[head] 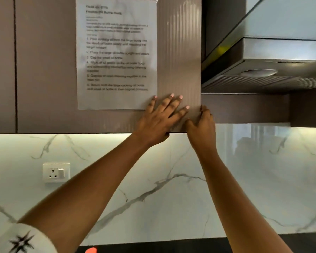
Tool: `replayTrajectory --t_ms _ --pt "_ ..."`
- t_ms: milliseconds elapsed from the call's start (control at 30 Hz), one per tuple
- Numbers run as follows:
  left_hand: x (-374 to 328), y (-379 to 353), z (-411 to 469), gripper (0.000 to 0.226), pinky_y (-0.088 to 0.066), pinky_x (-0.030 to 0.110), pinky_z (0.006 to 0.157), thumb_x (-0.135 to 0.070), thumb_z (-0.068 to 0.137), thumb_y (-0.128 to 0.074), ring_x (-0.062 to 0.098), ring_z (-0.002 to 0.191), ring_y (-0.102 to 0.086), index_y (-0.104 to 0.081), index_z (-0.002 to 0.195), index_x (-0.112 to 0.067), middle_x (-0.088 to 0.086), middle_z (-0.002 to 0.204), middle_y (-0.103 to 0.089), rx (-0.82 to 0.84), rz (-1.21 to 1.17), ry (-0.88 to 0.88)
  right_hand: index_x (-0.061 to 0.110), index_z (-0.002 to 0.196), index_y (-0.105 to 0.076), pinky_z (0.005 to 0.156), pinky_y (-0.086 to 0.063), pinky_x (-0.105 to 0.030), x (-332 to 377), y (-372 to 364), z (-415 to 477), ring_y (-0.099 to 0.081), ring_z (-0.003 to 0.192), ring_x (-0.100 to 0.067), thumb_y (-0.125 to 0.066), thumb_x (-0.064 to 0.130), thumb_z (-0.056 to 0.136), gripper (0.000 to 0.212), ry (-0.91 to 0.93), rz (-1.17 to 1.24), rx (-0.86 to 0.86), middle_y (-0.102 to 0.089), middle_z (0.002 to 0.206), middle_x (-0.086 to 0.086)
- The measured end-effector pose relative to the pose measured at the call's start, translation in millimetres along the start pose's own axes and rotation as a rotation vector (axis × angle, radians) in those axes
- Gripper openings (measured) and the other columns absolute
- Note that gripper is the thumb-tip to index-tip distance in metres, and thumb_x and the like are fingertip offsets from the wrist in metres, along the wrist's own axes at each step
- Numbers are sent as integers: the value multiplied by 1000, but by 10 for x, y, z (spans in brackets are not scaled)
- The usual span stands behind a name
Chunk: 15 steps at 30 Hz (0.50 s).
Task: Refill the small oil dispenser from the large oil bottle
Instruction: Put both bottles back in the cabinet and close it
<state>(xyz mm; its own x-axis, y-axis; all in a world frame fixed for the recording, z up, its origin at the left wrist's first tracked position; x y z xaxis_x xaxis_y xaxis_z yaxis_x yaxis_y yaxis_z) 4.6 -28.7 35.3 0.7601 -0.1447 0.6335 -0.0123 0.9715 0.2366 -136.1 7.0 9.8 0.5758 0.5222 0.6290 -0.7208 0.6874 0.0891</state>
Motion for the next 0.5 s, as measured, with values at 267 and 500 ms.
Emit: replayTrajectory --t_ms 267,500 --pt "-41 175 -14 96 -24 60 109 -28 64 -78 28 140 -33 -31 148 -22 9 153 -34 -117 121 -55 16 139 -38 99 -47 -43 -16 200 -50 -49 122 -21 -52 25 94 48 -7 312 38 -47 137 -3" --pt "46 900 -228 81 -23 56 112 -54 80 -59 24 144 -24 -25 149 -27 4 157 -26 -82 -15 -88 24 120 -58 76 -54 -15 254 577 -506 -62 96 -4 -56 10 91 32 71 738 -149 -63 113 3"
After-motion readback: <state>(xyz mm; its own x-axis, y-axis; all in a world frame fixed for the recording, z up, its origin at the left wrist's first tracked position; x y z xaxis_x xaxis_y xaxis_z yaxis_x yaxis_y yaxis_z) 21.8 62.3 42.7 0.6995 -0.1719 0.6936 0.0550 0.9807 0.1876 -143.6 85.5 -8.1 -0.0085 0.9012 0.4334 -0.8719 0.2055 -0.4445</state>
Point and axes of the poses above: each hand's wrist, its own z-axis towards the middle knuckle, its own y-axis out of the back of the hand, x = y × z, the point moved 1 cm from there along z, towards the middle knuckle
